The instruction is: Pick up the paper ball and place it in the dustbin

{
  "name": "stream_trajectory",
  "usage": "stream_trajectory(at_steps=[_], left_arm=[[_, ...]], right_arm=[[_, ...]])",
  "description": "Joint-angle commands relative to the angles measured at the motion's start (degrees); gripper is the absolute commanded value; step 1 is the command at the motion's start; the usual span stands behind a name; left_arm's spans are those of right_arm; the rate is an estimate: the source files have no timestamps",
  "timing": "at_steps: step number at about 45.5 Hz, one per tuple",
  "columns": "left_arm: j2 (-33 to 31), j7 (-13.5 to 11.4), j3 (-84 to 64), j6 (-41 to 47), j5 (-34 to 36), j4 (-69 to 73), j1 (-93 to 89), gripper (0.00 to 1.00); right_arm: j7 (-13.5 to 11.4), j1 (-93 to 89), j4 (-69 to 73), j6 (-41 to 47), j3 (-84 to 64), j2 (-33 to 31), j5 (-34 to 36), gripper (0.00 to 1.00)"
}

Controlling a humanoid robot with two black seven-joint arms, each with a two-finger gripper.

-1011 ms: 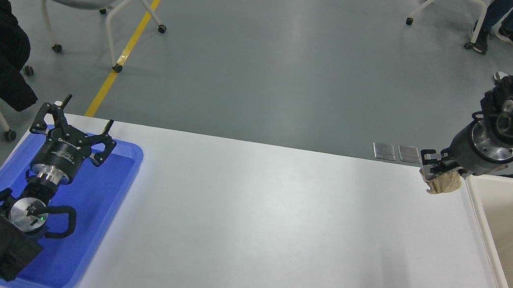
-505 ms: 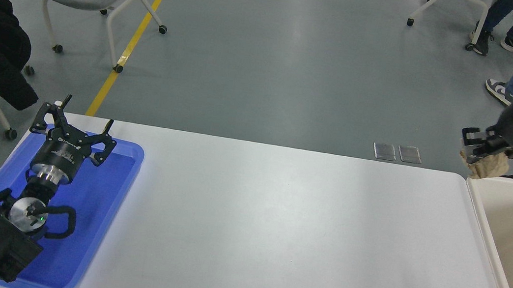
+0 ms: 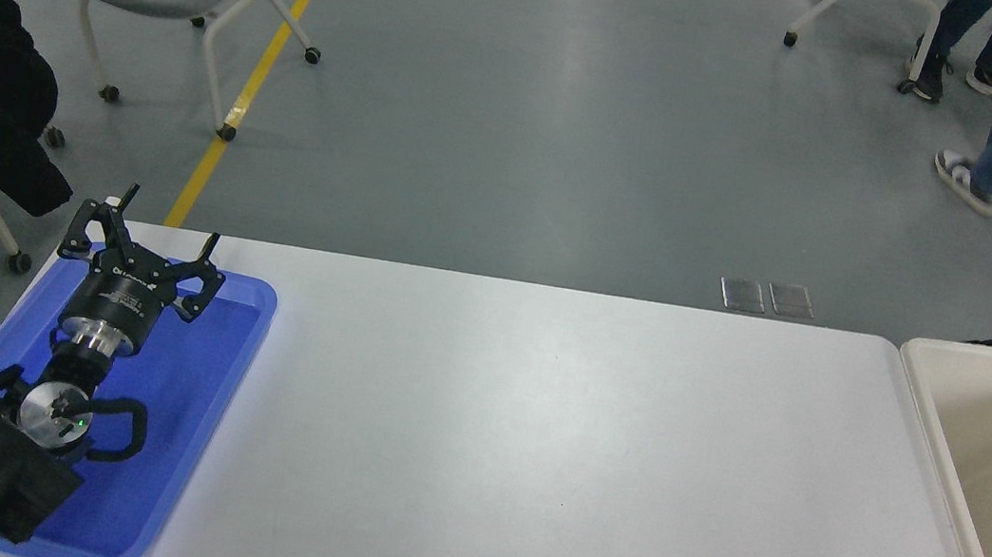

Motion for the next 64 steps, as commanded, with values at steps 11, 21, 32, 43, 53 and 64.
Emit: stream_trajectory(at_steps=[11, 21, 32, 43, 53, 64], left_arm=[[0.0, 0.0, 0.0, 0.0, 0.0, 0.02, 0.0, 1.0], [0.0, 0.0, 0.0, 0.0, 0.0, 0.02, 0.0, 1.0], [0.0, 0.0, 0.0, 0.0, 0.0, 0.02, 0.0, 1.0], [0.0, 0.0, 0.0, 0.0, 0.0, 0.02, 0.0, 1.0], [0.0, 0.0, 0.0, 0.0, 0.0, 0.01, 0.0, 1.0], [0.0, 0.0, 0.0, 0.0, 0.0, 0.01, 0.0, 1.0]], right_arm=[[2.91, -33.71, -25.73, -9.82, 15.76, 11.57, 5.48, 0.0], [2.39, -38.47, -27.76, -16.24, 15.85, 16.49, 11.2, 0.0], [2.39, -40.58, -27.76, -20.64, 17.78, 19.04, 11.29, 0.0], [2.3, -41.11, -27.85, -22.84, 18.4, 19.4, 11.29, 0.79], [2.3, -41.11, -27.85, -22.75, 18.22, 19.22, 11.47, 1.0], [2.47, -41.02, -27.76, -23.1, 18.57, 19.05, 11.55, 1.0]])
